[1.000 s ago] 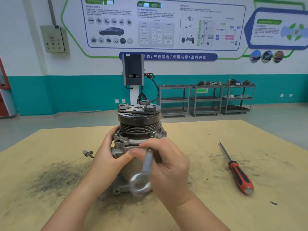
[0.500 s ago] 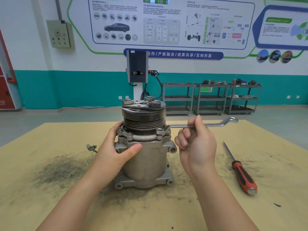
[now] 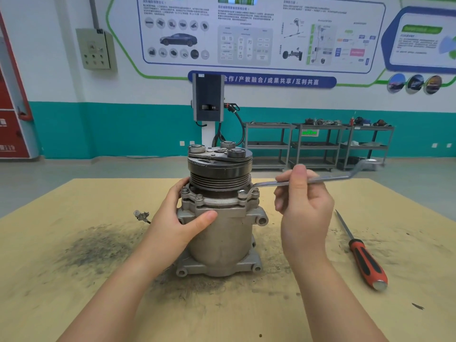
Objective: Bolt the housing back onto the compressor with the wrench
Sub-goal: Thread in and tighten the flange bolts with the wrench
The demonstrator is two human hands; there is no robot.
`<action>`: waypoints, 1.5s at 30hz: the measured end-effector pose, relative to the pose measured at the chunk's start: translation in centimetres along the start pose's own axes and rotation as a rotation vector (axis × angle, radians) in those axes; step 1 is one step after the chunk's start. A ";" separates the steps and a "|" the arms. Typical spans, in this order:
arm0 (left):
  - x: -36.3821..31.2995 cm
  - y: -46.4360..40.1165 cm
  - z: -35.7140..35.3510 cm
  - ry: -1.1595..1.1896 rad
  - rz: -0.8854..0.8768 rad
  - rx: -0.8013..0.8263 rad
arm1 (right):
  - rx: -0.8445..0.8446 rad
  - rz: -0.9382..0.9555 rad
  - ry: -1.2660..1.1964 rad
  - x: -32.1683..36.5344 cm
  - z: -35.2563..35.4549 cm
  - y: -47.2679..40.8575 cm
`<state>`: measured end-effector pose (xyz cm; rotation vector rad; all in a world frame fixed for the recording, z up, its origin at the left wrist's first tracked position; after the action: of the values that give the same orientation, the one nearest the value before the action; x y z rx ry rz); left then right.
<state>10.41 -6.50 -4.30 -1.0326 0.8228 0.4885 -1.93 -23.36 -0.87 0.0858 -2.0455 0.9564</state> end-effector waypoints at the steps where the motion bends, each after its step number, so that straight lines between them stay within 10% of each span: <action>1: 0.0 0.0 0.0 0.000 -0.003 0.000 | -0.020 0.125 0.027 0.4 -0.4 0.7; 7: 0.3 0.0 0.0 0.028 -0.014 0.004 | 0.112 0.644 0.308 1.5 -2.7 4.1; 13: 1.0 -0.3 -0.1 0.041 -0.022 0.009 | 0.251 0.704 0.436 1.5 -4.1 5.1; 21: 0.5 -0.1 0.0 0.013 0.017 -0.004 | -0.204 -0.065 -0.057 0.8 -0.1 1.3; 29: 0.4 0.0 0.0 0.018 0.025 -0.004 | -0.129 -0.461 -0.128 -1.4 0.0 -0.6; 45: 0.6 -0.1 0.0 0.022 0.024 0.003 | -0.096 -0.162 -0.410 -1.4 -0.5 0.3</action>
<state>10.85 -6.57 -4.74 -1.0279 0.8561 0.4964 -0.80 -23.20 -1.82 0.4196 -2.4106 0.7845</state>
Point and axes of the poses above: each hand's wrist, its own y-axis away from the middle knuckle, its own z-axis out of the back of the hand, x = y × z, the point moved 4 cm from there along -y, towards the middle knuckle, and after that the axes turned 5 degrees about -z, right-handed, at the moved point
